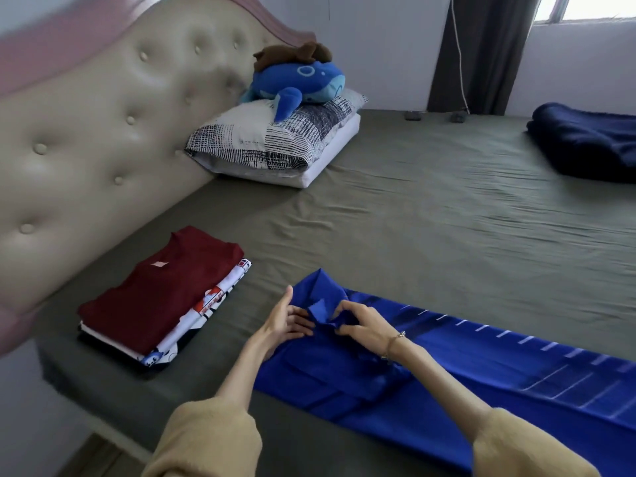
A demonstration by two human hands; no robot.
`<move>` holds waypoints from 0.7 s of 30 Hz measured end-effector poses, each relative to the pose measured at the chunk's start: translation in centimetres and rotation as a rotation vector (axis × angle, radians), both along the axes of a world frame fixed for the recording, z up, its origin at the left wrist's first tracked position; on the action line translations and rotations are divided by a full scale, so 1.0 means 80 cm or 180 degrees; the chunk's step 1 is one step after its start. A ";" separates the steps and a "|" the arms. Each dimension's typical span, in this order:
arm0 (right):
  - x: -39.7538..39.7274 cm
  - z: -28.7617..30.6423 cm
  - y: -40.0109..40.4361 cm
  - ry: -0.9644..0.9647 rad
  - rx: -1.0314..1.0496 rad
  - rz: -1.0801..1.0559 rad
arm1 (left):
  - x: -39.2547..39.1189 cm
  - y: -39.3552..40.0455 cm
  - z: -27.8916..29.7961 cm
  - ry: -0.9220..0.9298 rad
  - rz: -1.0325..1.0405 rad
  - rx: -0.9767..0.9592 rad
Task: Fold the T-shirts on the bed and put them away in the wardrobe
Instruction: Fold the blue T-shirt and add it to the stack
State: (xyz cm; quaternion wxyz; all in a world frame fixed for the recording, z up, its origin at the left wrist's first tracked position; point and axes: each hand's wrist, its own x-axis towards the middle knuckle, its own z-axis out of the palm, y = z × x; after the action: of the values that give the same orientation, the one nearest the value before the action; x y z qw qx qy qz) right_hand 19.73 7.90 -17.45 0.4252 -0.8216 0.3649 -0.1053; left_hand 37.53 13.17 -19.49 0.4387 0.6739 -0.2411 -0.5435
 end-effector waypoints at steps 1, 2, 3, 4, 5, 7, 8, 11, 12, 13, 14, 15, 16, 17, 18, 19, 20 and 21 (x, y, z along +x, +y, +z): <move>-0.001 -0.001 0.005 0.0026 -0.0018 0.0103 | -0.001 0.000 0.002 0.0034 0.0013 0.0030; -0.002 -0.003 0.010 0.0034 -0.0036 0.0208 | 0.001 -0.002 -0.003 0.0050 0.0020 0.0029; -0.002 -0.006 0.016 0.0057 -0.0059 0.0313 | 0.000 -0.001 -0.002 0.0073 0.0029 0.0059; -0.002 -0.007 0.021 0.0058 -0.0087 0.0412 | 0.001 -0.002 -0.006 0.0071 0.0028 0.0068; -0.003 -0.008 0.026 0.0070 -0.0097 0.0493 | -0.001 0.000 -0.004 0.0036 0.0003 0.0082; -0.005 -0.009 0.033 0.0129 -0.0154 0.0633 | 0.002 -0.001 -0.011 -0.0209 -0.0058 0.0067; -0.007 -0.009 0.035 0.0159 -0.0235 0.0692 | 0.004 -0.002 -0.016 -0.0284 -0.0042 0.0018; -0.015 -0.008 0.039 0.0419 -0.1029 0.0582 | 0.005 -0.001 -0.023 -0.0333 0.0134 -0.0061; -0.018 -0.009 0.038 0.0547 -0.1350 0.0433 | 0.006 -0.001 -0.025 -0.0344 0.0155 -0.0088; -0.021 -0.011 0.037 0.0637 -0.1573 0.0292 | 0.005 0.000 -0.026 -0.0317 0.0189 -0.0132; -0.024 -0.012 0.037 0.0662 -0.1662 0.0199 | 0.006 0.000 -0.029 -0.0321 0.0180 -0.0151; -0.027 -0.013 0.036 0.0626 -0.1653 0.0145 | 0.006 0.000 -0.031 -0.0371 0.0172 -0.0182; -0.029 -0.013 0.036 0.0564 -0.1584 0.0113 | 0.006 0.000 -0.033 -0.0467 0.0155 -0.0194; -0.032 -0.011 0.036 0.0505 -0.1468 0.0100 | 0.007 0.000 -0.035 -0.0574 0.0157 -0.0216; -0.034 -0.008 0.036 0.0459 -0.1331 0.0115 | 0.007 0.000 -0.037 -0.0670 0.0153 -0.0240; -0.036 -0.005 0.035 0.0430 -0.1201 0.0138 | 0.007 0.000 -0.038 -0.0726 0.0153 -0.0279; -0.037 -0.001 0.035 0.0422 -0.1121 0.0139 | 0.008 0.000 -0.040 -0.0768 0.0147 -0.0300; -0.037 0.002 0.033 0.0435 -0.1046 0.0071 | 0.009 0.000 -0.041 -0.0802 0.0135 -0.0313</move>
State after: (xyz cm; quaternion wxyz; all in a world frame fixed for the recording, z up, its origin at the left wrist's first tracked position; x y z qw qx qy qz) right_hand 16.78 10.55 -17.28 0.2605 -0.8893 0.3617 -0.1026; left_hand 38.21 13.18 -22.77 0.4489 0.7194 -0.3063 -0.4326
